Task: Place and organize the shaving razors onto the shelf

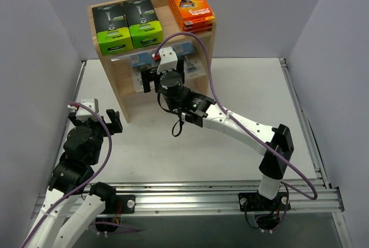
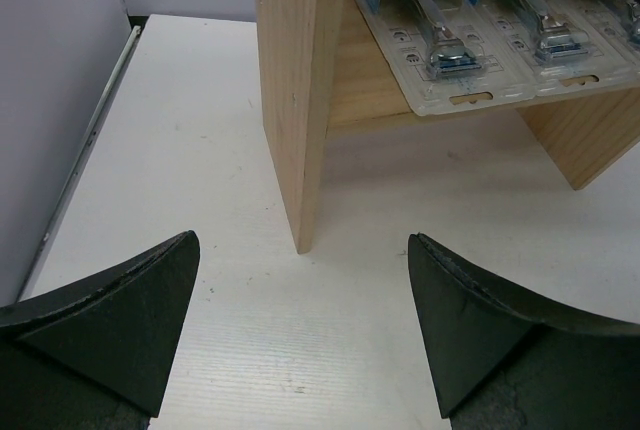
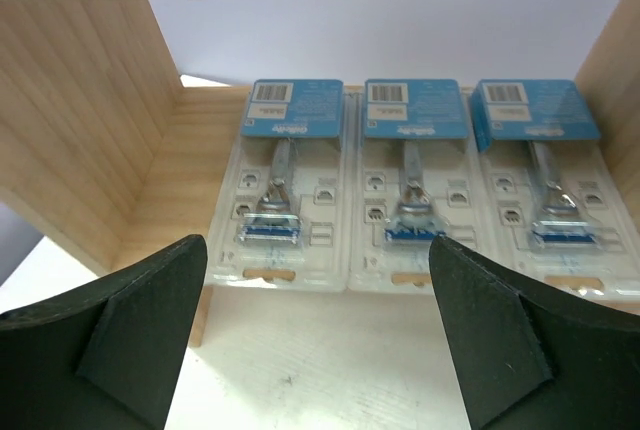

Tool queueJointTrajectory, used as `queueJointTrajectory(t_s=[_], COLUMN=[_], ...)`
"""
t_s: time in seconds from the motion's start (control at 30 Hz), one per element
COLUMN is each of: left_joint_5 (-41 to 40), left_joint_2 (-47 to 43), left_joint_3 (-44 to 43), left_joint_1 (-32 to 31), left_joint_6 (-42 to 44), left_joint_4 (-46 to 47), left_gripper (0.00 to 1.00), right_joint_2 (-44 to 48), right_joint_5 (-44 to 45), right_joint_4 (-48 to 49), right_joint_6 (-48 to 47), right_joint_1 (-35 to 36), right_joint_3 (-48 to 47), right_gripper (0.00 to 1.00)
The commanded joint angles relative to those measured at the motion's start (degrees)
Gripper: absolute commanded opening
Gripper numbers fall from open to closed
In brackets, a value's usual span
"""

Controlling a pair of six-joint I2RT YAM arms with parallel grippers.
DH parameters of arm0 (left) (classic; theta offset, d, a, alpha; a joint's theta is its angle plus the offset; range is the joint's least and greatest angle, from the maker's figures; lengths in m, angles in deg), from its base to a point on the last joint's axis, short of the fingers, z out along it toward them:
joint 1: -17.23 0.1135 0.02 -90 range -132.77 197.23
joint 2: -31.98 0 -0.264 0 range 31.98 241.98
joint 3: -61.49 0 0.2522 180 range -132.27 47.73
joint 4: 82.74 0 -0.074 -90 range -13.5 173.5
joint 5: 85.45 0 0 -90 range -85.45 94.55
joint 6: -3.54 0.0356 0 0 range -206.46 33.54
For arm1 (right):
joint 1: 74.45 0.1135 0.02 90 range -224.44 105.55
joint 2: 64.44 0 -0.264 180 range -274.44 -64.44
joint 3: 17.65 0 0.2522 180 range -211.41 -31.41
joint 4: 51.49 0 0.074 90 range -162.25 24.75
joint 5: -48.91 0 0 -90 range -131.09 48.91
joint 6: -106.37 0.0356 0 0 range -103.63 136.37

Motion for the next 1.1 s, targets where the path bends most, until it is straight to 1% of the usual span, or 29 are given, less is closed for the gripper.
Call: queueJointTrajectory(t_s=[0.0,0.13,0.27,0.3,0.37,0.4,0.43,0.5,0.53,0.57,0.6,0.67,0.7,0.73,0.77,0.83,0.9,0.97,1.0,1.07], left_joint_5=[0.16,0.34,1.74,3.31,4.90,5.78,6.40,7.19,7.72,7.81,8.07,8.60,9.12,10.52,11.06,11.85,12.03,11.59,11.59,11.50], left_joint_2=[-0.25,-0.43,-0.43,-0.26,0.01,0.53,0.80,1.67,1.85,2.20,2.29,2.29,2.29,2.29,2.56,2.82,3.52,4.22,4.40,4.84], left_joint_3=[-0.40,0.04,0.56,0.91,1.35,1.53,1.44,1.36,1.53,1.44,1.53,2.06,2.32,2.84,2.94,3.02,2.94,2.50,2.50,2.50], left_joint_1=[0.45,0.54,0.54,0.54,0.54,0.54,0.46,0.45,0.45,0.45,0.45,0.37,0.37,0.11,0.02,-0.16,-0.51,-0.60,-0.60,-0.60], left_joint_6=[1.52,2.14,2.84,3.10,3.37,3.46,3.46,3.54,3.63,3.54,3.46,3.37,3.46,3.63,3.81,3.89,4.42,4.69,4.69,4.95], left_joint_4=[2.85,3.64,4.52,4.78,5.40,5.58,5.49,5.67,5.75,5.75,5.58,6.10,6.71,7.07,7.33,7.42,7.25,7.07,6.90,6.90], left_gripper=[0.94,0.94,0.94,0.94,0.94,0.94,0.94,0.94,0.94,0.94,0.94,0.94,0.94,0.94,0.94,0.94,0.94,0.94,0.94,0.94], right_joint_2=[6.28,11.65,18.15,20.86,23.60,26.40,27.99,32.46,33.88,35.11,37.21,39.24,39.86,40.57,41.88,43.20,44.26,44.09,44.00,43.74], right_joint_5=[2.21,3.18,3.97,4.14,4.06,3.88,2.23,-1.20,-2.96,-6.71,-8.75,-13.40,-14.65,-16.14,-18.94,-21.07,-23.97,-23.54,-21.89,-20.03], right_joint_4=[2.28,1.75,1.58,1.58,1.49,1.23,1.14,1.83,2.19,2.37,2.28,1.23,0.18,0.08,0.08,0.52,-0.26,-2.98,-5.95,-8.61], right_joint_6=[-0.27,0.35,1.57,2.36,5.17,6.66,8.33,12.99,14.22,15.97,16.77,18.53,19.76,20.03,20.12,21.17,20.74,19.69,18.29,16.70], right_joint_1=[0.51,0.69,0.16,-0.02,-0.80,-1.24,-1.77,-5.02,-6.25,-7.65,-10.62,-13.63,-15.82,-16.53,-17.15,-18.56,-19.70,-20.23,-20.49,-20.93], right_joint_3=[3.82,9.00,17.16,21.53,26.21,30.59,32.72,37.11,41.14,42.83,44.41,48.02,49.08,51.87,53.29,56.45,56.91,54.99,54.19,52.79], right_gripper=[0.88,0.89,0.90,0.91,0.91,0.91,0.92,0.92,0.92,0.92,0.92,0.93,0.93,0.93,0.93,0.93,0.93,0.93,0.94,0.95])
